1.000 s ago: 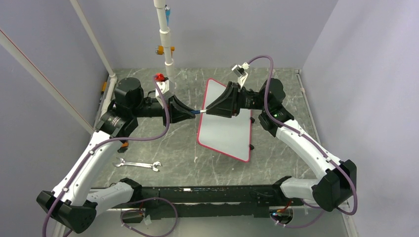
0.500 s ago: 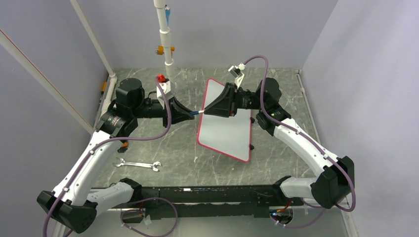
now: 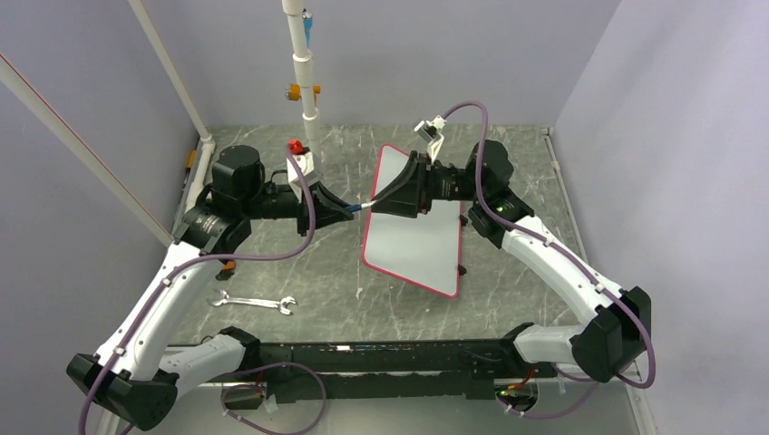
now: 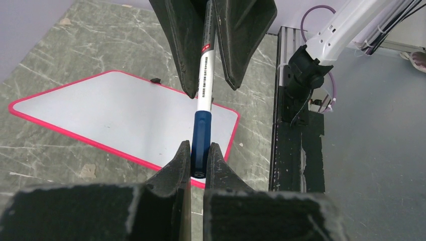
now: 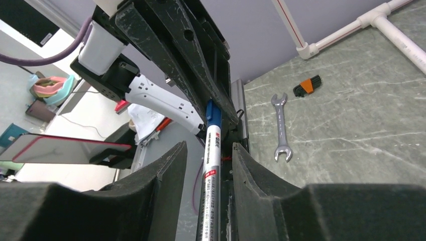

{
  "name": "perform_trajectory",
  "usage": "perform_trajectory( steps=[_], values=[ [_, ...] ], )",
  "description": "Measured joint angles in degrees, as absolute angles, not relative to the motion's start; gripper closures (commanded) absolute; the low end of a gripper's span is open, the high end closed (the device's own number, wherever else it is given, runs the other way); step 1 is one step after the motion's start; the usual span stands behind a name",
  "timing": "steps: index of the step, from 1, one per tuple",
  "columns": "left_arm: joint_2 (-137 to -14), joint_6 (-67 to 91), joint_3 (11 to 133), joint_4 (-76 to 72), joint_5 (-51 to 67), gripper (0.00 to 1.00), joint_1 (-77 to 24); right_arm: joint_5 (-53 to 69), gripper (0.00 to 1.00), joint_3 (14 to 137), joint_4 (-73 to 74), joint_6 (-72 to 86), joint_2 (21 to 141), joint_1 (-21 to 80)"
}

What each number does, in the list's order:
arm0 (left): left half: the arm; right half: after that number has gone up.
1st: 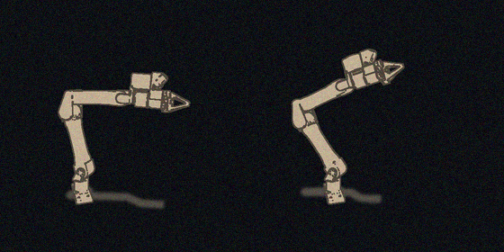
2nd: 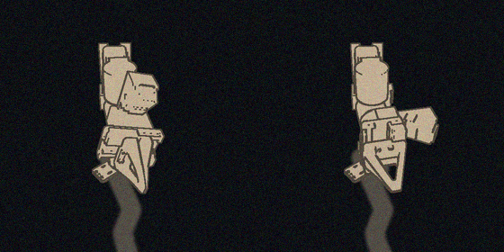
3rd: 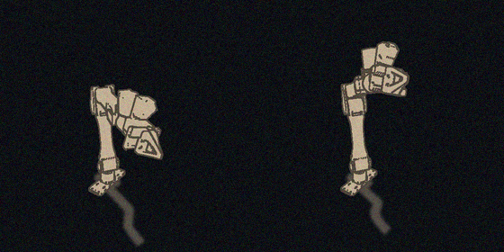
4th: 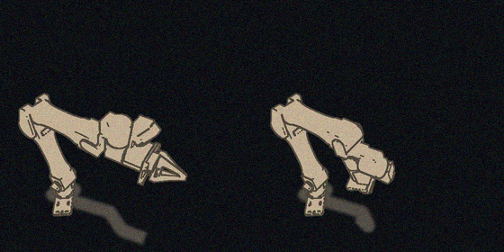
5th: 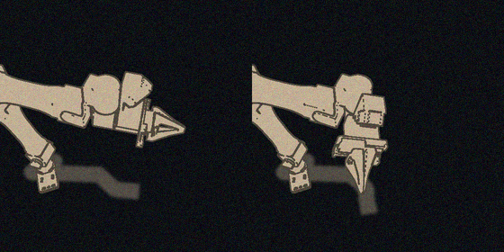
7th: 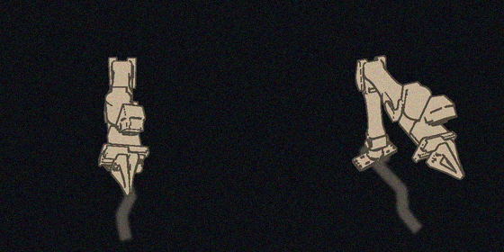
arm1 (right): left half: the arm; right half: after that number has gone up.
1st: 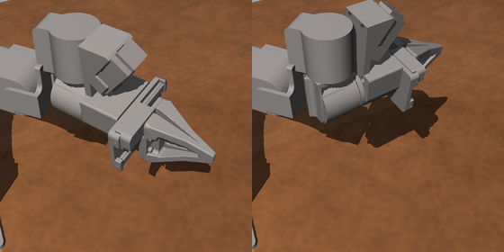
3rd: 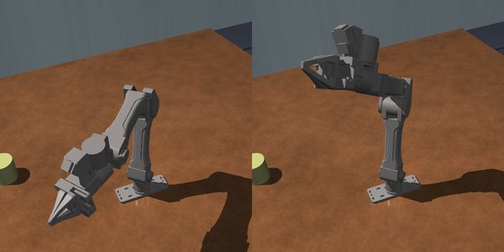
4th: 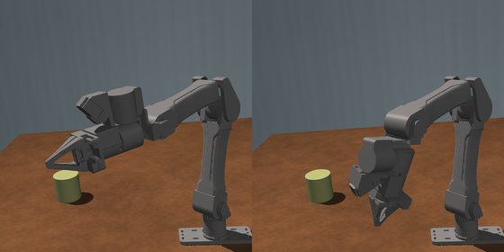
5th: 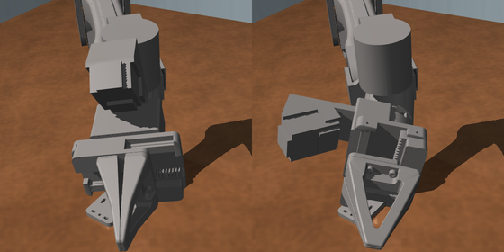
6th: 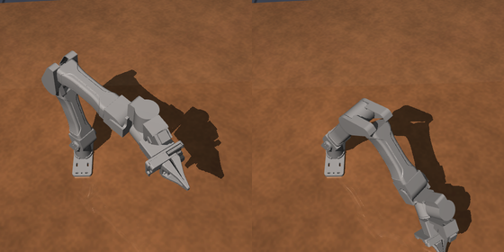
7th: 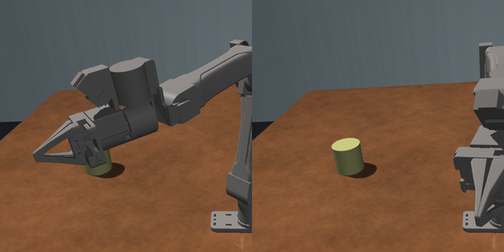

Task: Write a sentence on the whiteboard
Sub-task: Pass from the right arm to the left, then open the pen cap from the whiteboard marker.

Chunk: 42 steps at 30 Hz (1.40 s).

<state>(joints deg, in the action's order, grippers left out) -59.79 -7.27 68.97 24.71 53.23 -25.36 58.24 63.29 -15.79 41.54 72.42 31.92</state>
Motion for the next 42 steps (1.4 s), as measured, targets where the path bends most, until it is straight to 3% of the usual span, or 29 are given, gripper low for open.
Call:
perform_trajectory(
  steps=[10,27,42],
  values=[
    [-58.5,-7.9,68.4,24.3,51.2,1.0,-24.1,57.7,0.44,63.9,-10.0,37.8,72.4,33.1],
    [-57.5,-8.6,67.8,24.7,51.2,1.0,-24.0,57.5,0.44,66.2,-8.9,37.5,72.4,31.2],
    [-58.7,-8.6,67.8,24.7,51.2,1.0,-23.9,58.9,0.51,66.3,-11.1,40.1,74.4,31.4]
  ],
)
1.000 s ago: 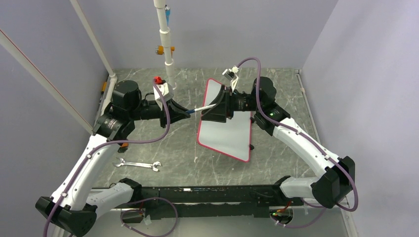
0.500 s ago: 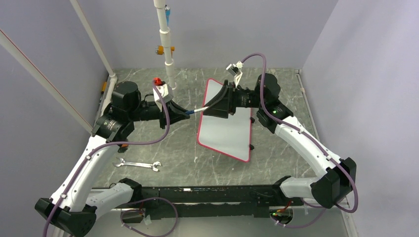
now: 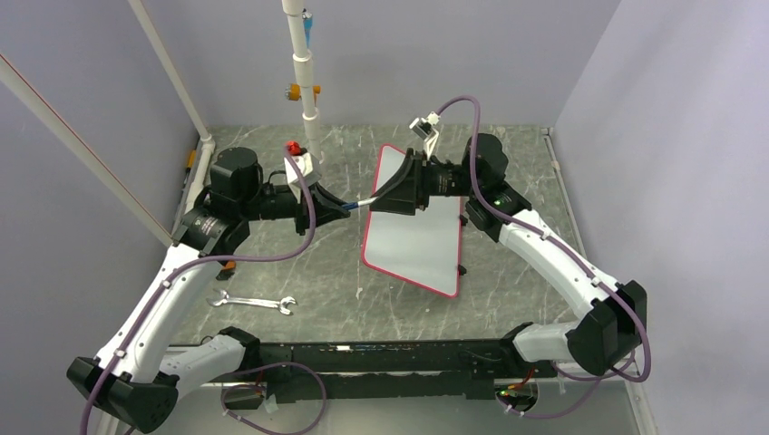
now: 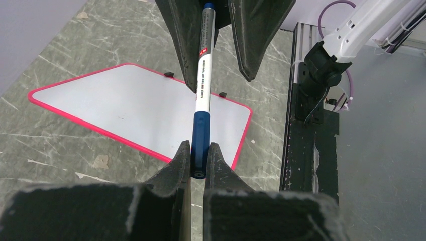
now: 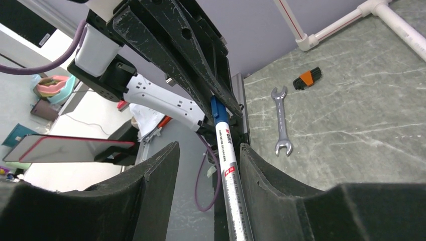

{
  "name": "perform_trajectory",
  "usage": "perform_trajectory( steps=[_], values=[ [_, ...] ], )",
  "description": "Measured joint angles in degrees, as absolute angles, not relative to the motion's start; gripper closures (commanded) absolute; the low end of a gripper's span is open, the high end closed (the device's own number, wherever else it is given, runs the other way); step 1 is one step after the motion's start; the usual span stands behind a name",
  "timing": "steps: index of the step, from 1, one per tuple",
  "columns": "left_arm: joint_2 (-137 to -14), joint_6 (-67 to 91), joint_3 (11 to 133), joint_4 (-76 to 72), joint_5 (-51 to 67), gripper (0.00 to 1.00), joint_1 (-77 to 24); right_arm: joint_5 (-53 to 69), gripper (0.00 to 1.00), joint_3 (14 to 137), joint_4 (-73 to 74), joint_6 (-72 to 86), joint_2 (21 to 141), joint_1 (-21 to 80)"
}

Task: Write a sentence on the whiteboard
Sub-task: Open the pen cap from the whiteboard marker.

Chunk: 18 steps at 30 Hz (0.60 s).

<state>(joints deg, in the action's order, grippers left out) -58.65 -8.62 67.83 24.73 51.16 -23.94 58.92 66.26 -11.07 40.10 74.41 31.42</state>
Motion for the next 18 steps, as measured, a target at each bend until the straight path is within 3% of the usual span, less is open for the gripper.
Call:
perform_trajectory(
  steps=[10,18],
  values=[
    [-59.0,-9.2,67.8,24.9,51.4,1.0,-23.9,59.1,0.59,66.3,-11.0,40.1,75.4,32.1],
    [-59.1,-9.4,67.8,25.5,51.8,1.0,-23.7,59.1,0.74,66.3,-11.3,40.3,76.0,32.1]
  ],
)
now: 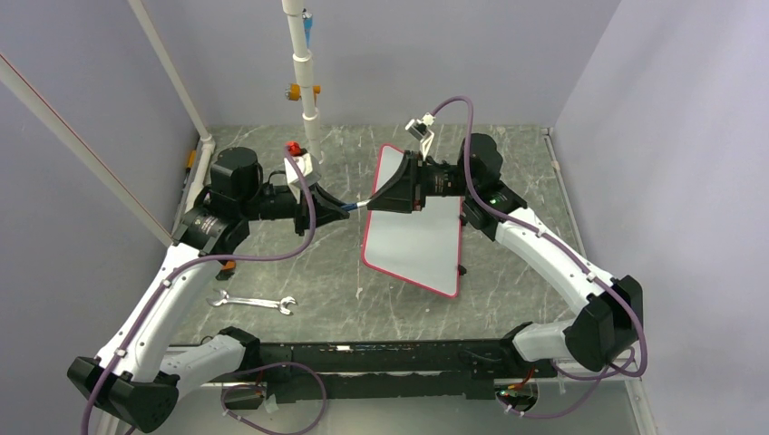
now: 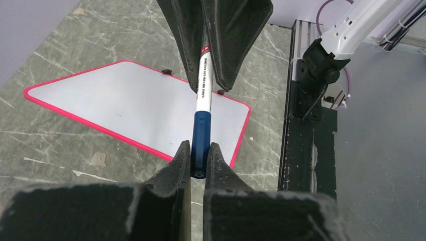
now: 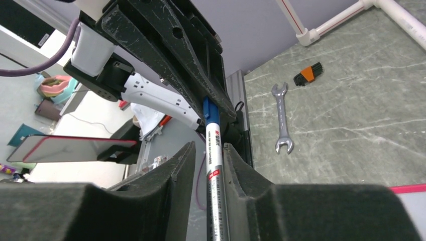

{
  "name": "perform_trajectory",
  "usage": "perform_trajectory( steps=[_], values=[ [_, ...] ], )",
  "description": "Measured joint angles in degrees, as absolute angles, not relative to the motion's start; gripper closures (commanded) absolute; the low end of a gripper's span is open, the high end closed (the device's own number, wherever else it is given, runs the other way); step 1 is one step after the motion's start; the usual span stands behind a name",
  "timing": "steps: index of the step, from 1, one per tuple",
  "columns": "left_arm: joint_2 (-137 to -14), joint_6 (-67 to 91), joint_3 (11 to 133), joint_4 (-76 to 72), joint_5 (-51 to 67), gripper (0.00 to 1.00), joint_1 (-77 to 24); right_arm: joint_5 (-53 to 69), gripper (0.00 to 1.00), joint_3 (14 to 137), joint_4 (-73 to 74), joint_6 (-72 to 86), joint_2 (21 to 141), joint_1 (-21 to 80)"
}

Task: Write a sentence on the whiteboard
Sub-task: Open the pen cap from the whiteboard marker.

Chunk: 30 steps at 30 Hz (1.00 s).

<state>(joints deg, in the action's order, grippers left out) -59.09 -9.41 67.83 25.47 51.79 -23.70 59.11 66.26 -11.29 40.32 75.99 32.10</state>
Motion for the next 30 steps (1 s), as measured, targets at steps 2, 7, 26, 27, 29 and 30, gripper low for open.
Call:
perform_trajectory(
  steps=[2,7,26,27,29,30],
  values=[
    [-59.1,-9.4,67.8,25.8,51.9,1.0,-23.7,59.1,0.77,66.3,-11.4,40.5,76.2,32.1],
    [-59.1,-9.5,67.8,26.2,52.5,1.0,-23.7,59.1,0.98,66.3,-11.7,40.7,76.3,32.1],
    [-58.7,-9.8,67.8,26.4,52.4,1.0,-23.5,59.1,1.0,66.3,-12.0,40.5,76.4,32.3],
    [-58.7,-9.8,67.8,26.5,52.4,1.0,-23.5,59.1,1.0,66.3,-11.9,40.2,76.4,32.4],
    [-58.5,-9.8,67.8,26.5,52.2,1.0,-23.6,58.9,1.0,66.3,-11.2,39.6,76.1,32.4],
    [-58.5,-9.8,67.8,26.5,52.1,1.0,-23.6,58.8,1.0,66.3,-10.8,39.4,75.9,32.4]
  ],
)
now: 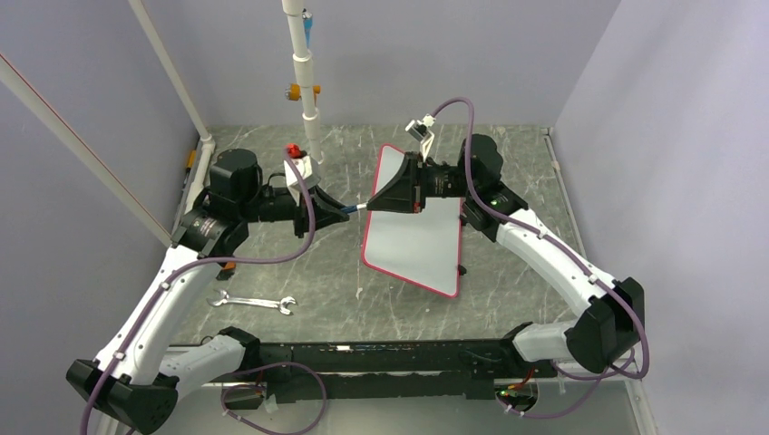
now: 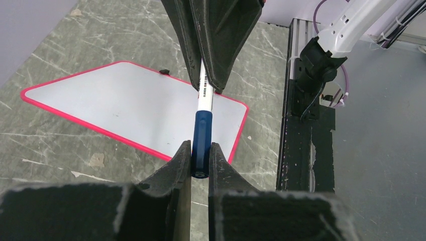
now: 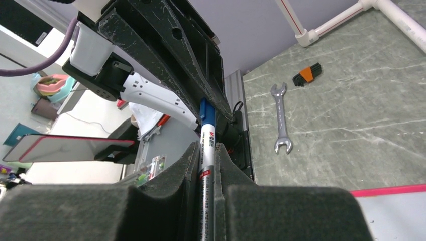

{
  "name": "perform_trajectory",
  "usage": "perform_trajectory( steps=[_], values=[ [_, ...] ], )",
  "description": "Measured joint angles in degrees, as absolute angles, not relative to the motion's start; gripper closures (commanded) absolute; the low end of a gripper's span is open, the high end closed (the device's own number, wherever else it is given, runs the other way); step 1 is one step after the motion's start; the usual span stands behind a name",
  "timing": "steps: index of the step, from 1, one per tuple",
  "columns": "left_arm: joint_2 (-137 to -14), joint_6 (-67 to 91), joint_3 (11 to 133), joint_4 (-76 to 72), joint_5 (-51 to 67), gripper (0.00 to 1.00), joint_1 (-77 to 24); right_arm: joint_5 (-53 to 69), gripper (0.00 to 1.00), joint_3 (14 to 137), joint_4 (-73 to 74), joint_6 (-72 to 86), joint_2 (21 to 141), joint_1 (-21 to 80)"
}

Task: Write a sentence on the whiteboard
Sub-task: Open the pen cap from the whiteboard marker, then place the pen cap at the center of the board.

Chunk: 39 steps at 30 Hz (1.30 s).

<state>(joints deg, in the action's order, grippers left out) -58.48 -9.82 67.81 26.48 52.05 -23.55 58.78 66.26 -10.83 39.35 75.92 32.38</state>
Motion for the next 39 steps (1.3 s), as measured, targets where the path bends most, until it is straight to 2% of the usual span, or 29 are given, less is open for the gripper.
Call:
perform_trajectory(
  steps=[7,13,19,24,32,39],
  values=[
    [-58.7,-9.9,67.6,24.9,52.1,1.0,-24.1,57.5,1.0,62.6,-11.6,42.1,72.3,29.9],
    [-58.5,-10.1,67.1,25.1,50.2,1.0,-21.4,55.7,1.0,59.2,-10.3,43.4,68.4,22.1],
    [-58.3,-9.4,67.1,24.9,47.4,1.0,-21.3,51.2,1.0,57.2,-6.2,42.0,65.5,20.5],
    [-57.1,-3.4,64.9,23.7,36.8,1.0,-21.3,36.4,1.0,55.5,1.9,36.5,58.5,20.1],
    [-54.3,14.1,45.5,23.2,11.7,1.0,-21.3,13.9,1.0,49.0,5.8,32.7,48.6,19.9],
    [-55.8,25.4,34.8,22.5,-2.8,1.0,-21.1,7.9,1.0,45.8,7.3,32.4,48.6,19.9]
  ],
)
